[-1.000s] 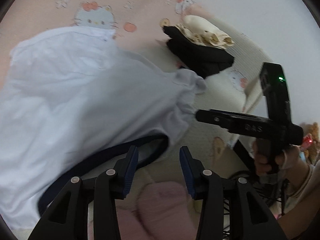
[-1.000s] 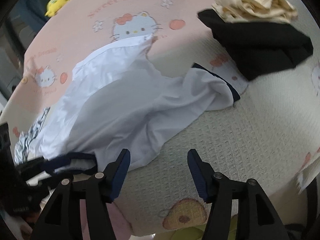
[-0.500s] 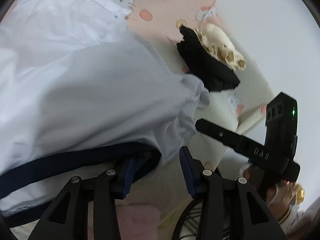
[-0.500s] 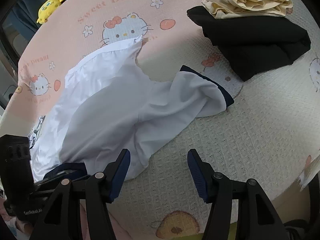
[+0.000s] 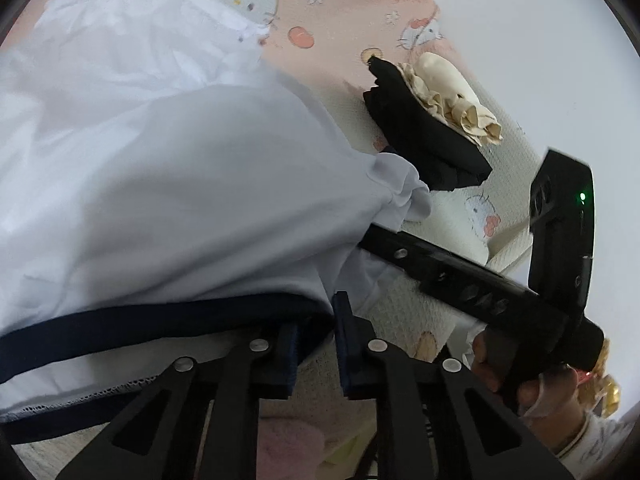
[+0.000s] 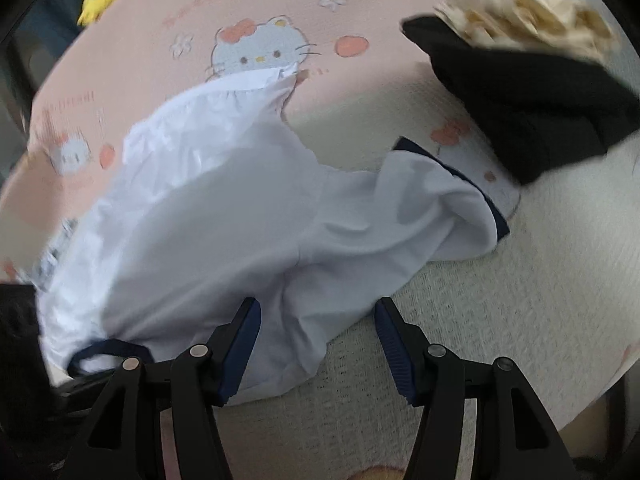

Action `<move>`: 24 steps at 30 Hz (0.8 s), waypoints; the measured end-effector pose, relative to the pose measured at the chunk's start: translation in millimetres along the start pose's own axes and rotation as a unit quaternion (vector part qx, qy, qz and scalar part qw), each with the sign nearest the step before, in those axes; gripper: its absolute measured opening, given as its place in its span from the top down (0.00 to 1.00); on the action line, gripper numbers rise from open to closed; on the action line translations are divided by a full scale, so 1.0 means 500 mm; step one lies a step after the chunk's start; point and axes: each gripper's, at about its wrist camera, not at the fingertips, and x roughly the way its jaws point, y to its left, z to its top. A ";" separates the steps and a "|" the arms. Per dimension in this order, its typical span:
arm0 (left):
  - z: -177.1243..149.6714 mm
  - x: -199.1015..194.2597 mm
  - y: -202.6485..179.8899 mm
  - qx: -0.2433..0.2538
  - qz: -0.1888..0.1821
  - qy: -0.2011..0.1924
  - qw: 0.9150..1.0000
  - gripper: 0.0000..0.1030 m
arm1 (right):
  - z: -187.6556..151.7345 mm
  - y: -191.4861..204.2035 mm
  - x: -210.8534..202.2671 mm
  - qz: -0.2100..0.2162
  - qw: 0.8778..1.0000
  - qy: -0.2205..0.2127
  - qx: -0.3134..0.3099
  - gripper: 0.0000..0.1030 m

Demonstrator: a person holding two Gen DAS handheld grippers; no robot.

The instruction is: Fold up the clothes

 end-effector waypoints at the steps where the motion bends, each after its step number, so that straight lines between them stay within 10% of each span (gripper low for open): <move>1: -0.001 0.001 -0.003 0.006 0.002 0.001 1.000 0.87 | -0.004 0.014 0.002 -0.018 1.000 -0.002 -0.022 0.43; 5: -0.003 0.002 -0.007 0.011 0.000 0.006 1.000 0.90 | -0.016 0.039 -0.001 -0.038 0.997 -0.022 -0.066 0.82; 8: -0.004 0.001 -0.008 0.014 -0.001 0.011 1.000 0.92 | -0.013 0.035 -0.006 -0.042 0.998 -0.013 -0.055 0.92; 24: -0.023 -0.009 -0.034 0.068 0.000 0.040 0.997 0.95 | -0.057 -0.047 -0.059 -0.056 0.998 0.030 0.023 0.95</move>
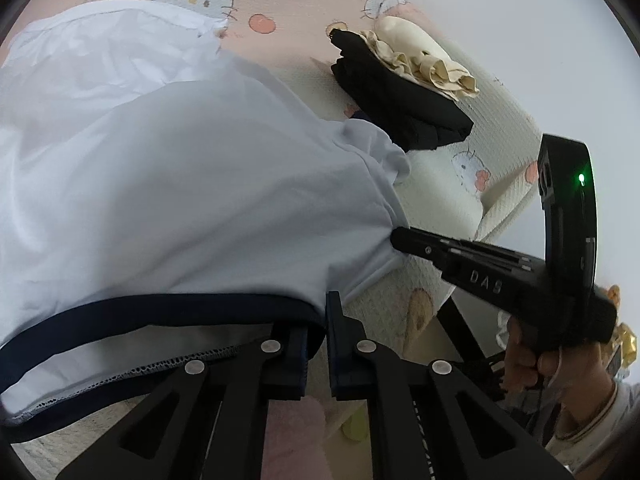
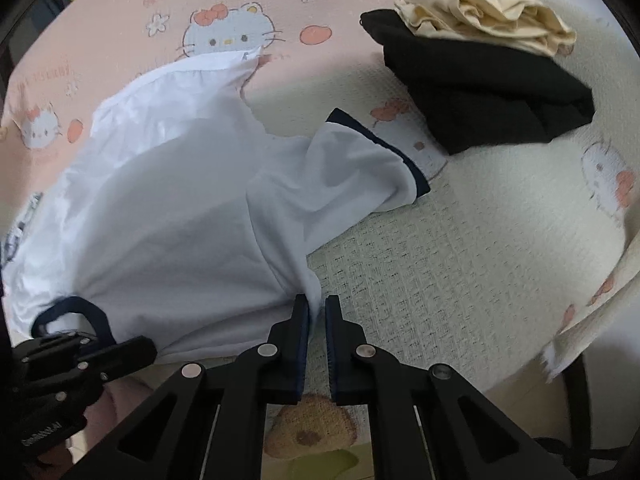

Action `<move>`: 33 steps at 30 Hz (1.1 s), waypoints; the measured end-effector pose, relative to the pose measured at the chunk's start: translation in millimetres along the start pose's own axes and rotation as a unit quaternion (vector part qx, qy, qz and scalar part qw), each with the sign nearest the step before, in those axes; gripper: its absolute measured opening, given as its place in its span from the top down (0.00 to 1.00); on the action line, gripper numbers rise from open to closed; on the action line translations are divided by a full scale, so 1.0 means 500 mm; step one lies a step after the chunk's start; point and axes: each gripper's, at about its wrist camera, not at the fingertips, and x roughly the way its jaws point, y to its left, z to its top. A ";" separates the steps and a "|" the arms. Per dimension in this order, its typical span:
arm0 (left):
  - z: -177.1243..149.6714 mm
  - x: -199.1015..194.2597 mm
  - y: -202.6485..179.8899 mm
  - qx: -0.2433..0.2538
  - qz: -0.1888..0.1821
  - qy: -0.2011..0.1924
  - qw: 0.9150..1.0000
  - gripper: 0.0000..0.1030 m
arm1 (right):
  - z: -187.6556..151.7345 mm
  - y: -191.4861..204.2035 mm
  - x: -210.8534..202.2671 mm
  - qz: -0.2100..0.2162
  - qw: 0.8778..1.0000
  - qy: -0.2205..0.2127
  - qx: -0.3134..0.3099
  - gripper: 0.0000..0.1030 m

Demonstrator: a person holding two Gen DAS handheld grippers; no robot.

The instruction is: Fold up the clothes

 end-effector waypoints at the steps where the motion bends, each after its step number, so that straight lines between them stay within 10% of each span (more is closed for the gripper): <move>1: -0.001 0.001 -0.002 0.003 0.001 0.002 1.000 0.95 | -0.001 -0.002 -0.001 0.001 1.000 0.000 0.003 0.95; 13: -0.002 -0.031 0.008 -0.002 -0.001 -0.012 1.000 0.94 | 0.001 -0.020 -0.008 0.009 0.999 0.003 0.038 0.94; 19: -0.001 -0.044 -0.015 0.025 0.010 -0.017 1.000 0.90 | -0.015 -0.072 -0.037 0.108 0.986 -0.001 0.130 0.61; 23: -0.001 -0.037 -0.026 0.038 0.033 -0.016 0.999 0.46 | -0.032 -0.089 -0.019 0.156 0.973 0.013 0.172 0.58; 25: -0.002 -0.034 -0.026 0.040 0.041 -0.017 0.998 0.44 | -0.041 -0.091 -0.008 0.165 0.970 0.013 0.180 0.58; 33: 0.000 -0.022 -0.023 0.056 0.027 -0.012 0.998 0.54 | -0.024 -0.004 0.003 0.138 0.990 -0.027 0.026 0.57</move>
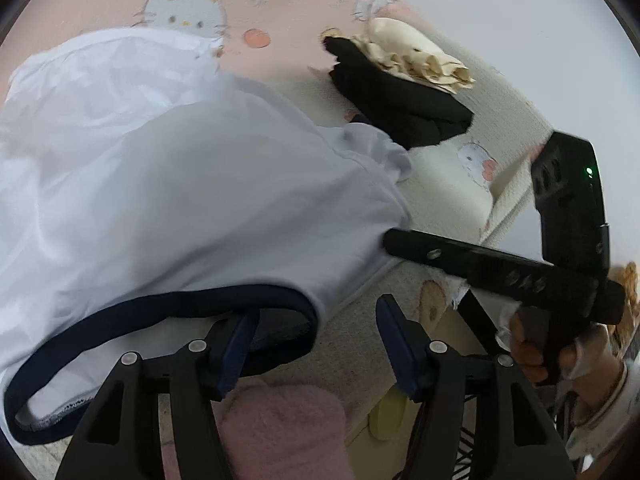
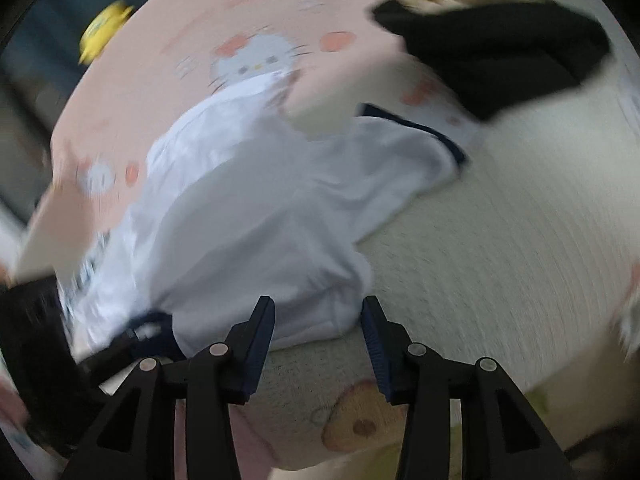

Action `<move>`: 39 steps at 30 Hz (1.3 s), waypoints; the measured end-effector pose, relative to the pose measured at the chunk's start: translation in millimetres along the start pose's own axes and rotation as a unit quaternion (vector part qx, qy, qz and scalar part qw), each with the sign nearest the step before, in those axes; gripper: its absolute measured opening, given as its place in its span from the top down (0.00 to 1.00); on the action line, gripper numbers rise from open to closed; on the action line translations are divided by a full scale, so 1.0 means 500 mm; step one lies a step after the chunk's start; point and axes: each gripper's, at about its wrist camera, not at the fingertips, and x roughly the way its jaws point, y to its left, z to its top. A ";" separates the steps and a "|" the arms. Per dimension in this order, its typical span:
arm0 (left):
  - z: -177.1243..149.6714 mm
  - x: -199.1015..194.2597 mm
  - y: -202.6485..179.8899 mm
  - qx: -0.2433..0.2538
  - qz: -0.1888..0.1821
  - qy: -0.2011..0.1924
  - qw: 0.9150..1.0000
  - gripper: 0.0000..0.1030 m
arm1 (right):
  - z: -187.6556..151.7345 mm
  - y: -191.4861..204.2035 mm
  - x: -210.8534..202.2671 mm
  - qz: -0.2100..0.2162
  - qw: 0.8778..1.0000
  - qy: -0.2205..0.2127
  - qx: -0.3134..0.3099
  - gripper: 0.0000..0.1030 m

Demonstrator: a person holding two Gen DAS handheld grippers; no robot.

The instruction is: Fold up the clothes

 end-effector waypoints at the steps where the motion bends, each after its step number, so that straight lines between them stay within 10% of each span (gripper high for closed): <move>1: -0.001 0.004 -0.006 0.012 0.002 0.003 1.000 0.63 | -0.001 0.013 0.005 -0.010 1.000 0.000 -0.025 0.57; 5: -0.009 0.020 -0.021 0.042 0.017 0.014 0.999 0.91 | -0.010 0.024 0.006 -0.040 0.998 0.006 -0.053 0.89; 23: -0.004 -0.010 -0.041 0.067 0.015 -0.002 0.998 0.94 | -0.024 0.011 -0.015 -0.091 0.993 0.055 -0.055 0.92; 28: -0.001 -0.042 -0.069 0.103 0.046 -0.038 0.993 0.91 | -0.021 0.005 -0.027 -0.066 0.996 0.049 -0.033 0.81; 33: 0.009 -0.090 -0.094 0.131 0.062 -0.081 0.986 0.43 | -0.014 0.012 -0.056 -0.075 0.996 0.026 -0.032 0.61; 39: 0.014 -0.122 -0.141 0.186 0.083 -0.113 0.972 0.43 | 0.001 0.022 -0.091 -0.101 0.994 -0.003 -0.032 0.39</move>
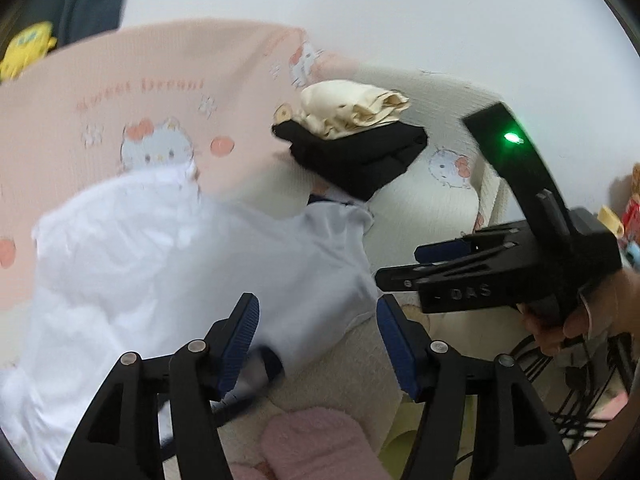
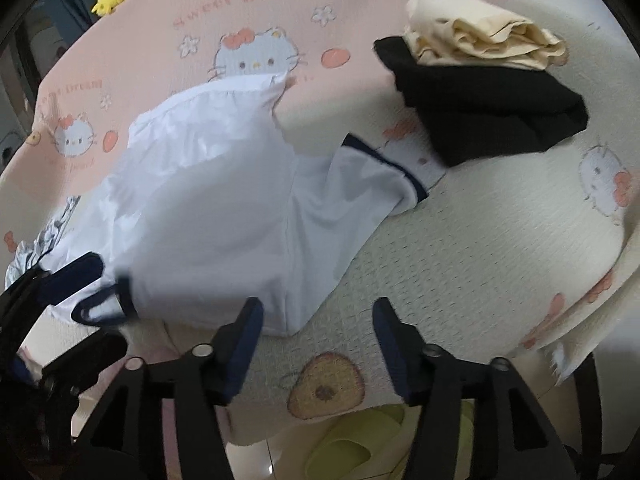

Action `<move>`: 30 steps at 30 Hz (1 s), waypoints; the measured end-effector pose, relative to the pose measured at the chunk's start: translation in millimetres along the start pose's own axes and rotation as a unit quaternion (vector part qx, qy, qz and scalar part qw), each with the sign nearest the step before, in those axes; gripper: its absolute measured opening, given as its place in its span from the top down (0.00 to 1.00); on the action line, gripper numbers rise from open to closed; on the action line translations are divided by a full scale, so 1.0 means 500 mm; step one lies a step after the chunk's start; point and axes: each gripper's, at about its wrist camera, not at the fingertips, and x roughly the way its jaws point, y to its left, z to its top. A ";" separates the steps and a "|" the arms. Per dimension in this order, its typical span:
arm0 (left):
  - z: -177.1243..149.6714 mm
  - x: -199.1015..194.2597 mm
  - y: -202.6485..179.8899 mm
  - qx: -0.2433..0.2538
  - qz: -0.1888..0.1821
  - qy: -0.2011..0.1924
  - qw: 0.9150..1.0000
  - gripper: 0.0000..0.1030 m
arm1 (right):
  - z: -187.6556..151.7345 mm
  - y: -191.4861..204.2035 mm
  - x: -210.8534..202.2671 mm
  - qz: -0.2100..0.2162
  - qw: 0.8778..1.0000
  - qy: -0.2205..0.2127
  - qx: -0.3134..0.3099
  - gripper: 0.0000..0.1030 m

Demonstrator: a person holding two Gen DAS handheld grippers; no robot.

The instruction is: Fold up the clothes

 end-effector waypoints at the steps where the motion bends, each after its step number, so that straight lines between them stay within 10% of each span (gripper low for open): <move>1: 0.004 -0.003 -0.008 0.012 0.001 -0.002 1.000 0.43 | 0.003 -0.003 -0.002 -0.003 1.000 0.002 0.003 0.39; 22: 0.079 0.125 -0.019 0.082 0.054 0.050 0.994 0.43 | 0.044 -0.108 0.003 0.016 0.994 0.014 0.111 0.38; 30: 0.042 0.168 -0.054 0.151 0.066 0.084 0.983 0.43 | 0.016 -0.149 0.048 0.124 0.969 0.045 0.207 0.38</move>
